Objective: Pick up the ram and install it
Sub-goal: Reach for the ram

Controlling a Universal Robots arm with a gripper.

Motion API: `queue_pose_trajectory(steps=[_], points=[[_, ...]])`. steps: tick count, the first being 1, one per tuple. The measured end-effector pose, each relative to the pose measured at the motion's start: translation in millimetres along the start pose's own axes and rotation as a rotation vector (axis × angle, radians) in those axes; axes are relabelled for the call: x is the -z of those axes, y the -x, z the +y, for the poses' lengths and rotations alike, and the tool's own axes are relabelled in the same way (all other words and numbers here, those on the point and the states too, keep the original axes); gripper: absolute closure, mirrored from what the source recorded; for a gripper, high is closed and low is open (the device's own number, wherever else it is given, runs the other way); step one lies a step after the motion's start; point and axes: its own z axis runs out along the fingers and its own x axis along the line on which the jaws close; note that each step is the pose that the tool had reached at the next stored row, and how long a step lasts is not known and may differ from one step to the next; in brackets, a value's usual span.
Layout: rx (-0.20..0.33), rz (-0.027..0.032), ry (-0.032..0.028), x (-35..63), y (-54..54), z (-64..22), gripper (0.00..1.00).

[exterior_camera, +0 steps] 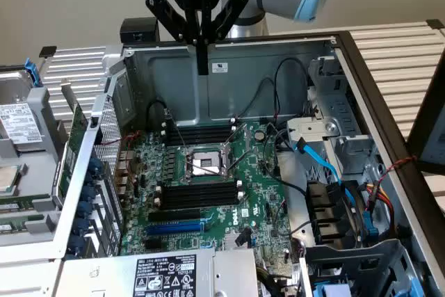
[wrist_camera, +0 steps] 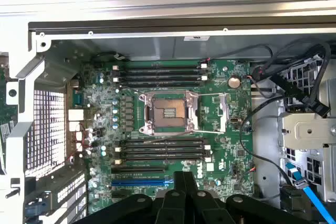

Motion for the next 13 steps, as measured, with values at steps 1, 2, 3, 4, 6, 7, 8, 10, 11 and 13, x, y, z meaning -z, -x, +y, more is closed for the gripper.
queue_pose_trajectory(steps=[1,2,3,4,6,7,8,10,11,13], points=[[0.0,0.0,0.0,0.0,0.0,0.0,0.9],[0.0,0.0,0.0,0.0,0.0,0.0,0.9],[0.0,0.0,0.0,0.0,0.0,0.0,0.9],[0.0,0.0,0.0,0.0,0.0,0.0,0.9],[0.0,0.0,0.0,0.0,0.0,0.0,0.9],[0.0,0.0,0.0,0.0,0.0,0.0,0.9],[0.0,0.0,0.0,0.0,0.0,0.0,0.9],[0.0,0.0,0.0,0.0,0.0,0.0,0.9],[0.0,0.0,0.0,0.0,0.0,0.0,0.9],[0.0,0.0,-0.0001,0.0,-0.1,0.0,0.9]])
